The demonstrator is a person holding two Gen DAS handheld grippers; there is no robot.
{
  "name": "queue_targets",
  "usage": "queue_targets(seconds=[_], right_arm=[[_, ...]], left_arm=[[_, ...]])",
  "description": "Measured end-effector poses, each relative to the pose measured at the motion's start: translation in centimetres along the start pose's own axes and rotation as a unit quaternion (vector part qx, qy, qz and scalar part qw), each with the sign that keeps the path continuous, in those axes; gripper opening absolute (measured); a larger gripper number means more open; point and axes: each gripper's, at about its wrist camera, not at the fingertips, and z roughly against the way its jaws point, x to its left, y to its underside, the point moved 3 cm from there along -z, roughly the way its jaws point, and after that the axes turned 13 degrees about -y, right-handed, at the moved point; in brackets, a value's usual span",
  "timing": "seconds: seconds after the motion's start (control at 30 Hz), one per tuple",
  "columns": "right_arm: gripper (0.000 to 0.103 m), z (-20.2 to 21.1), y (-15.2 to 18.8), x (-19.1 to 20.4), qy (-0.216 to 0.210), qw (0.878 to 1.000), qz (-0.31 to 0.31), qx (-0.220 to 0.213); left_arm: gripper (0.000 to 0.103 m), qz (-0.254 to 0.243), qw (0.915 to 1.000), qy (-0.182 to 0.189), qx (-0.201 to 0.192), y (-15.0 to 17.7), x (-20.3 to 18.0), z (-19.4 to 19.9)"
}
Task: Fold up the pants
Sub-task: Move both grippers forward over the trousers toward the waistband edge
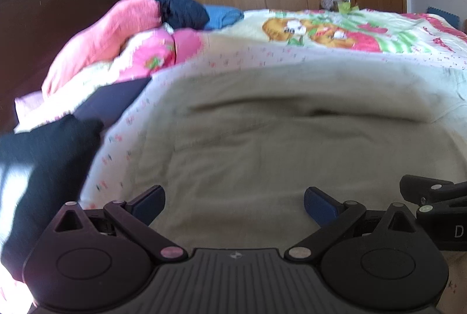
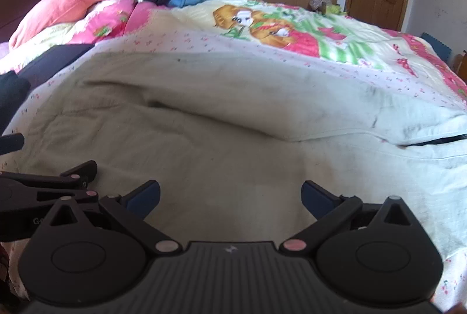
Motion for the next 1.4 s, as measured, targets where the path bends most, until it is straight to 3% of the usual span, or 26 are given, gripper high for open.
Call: queue_targets(seconds=[0.1, 0.3, 0.57, 0.87, 1.07, 1.2, 1.4], right_arm=[[0.102, -0.5, 0.9, 0.1, -0.010, 1.000, -0.005, 0.019], [0.102, -0.2, 2.0, 0.6, -0.020, 0.999, -0.004, 0.049], [0.102, 1.8, 0.3, 1.3, -0.016, 0.999, 0.032, 0.017], [0.102, 0.8, -1.1, 0.5, -0.012, 0.999, 0.034, -0.004], [0.102, -1.6, 0.0, -0.2, -0.030, 0.999, 0.010, 0.032], [0.102, -2.0, 1.1, -0.5, -0.043, 0.998, -0.014, 0.049], [0.101, 1.0, 1.1, -0.2, -0.068, 0.997, -0.016, 0.036]], left_arm=[[0.103, 0.011, 0.9988, 0.023, 0.041, 1.0, 0.3, -0.8], [0.103, 0.026, 0.9967, 0.046, 0.062, 1.2, 1.0, -0.4], [0.103, 0.026, 0.9986, 0.042, 0.022, 0.4, 1.6, 1.5], [0.103, 0.008, 0.9989, 0.033, -0.034, -1.4, 1.0, 1.1], [0.103, -0.020, 0.9985, 0.045, 0.024, -0.2, 0.5, -1.3], [0.103, -0.012, 0.9971, 0.055, 0.050, 0.7, 1.2, -1.2], [0.103, -0.049, 0.9970, 0.033, 0.050, 0.8, 1.4, 1.2]])
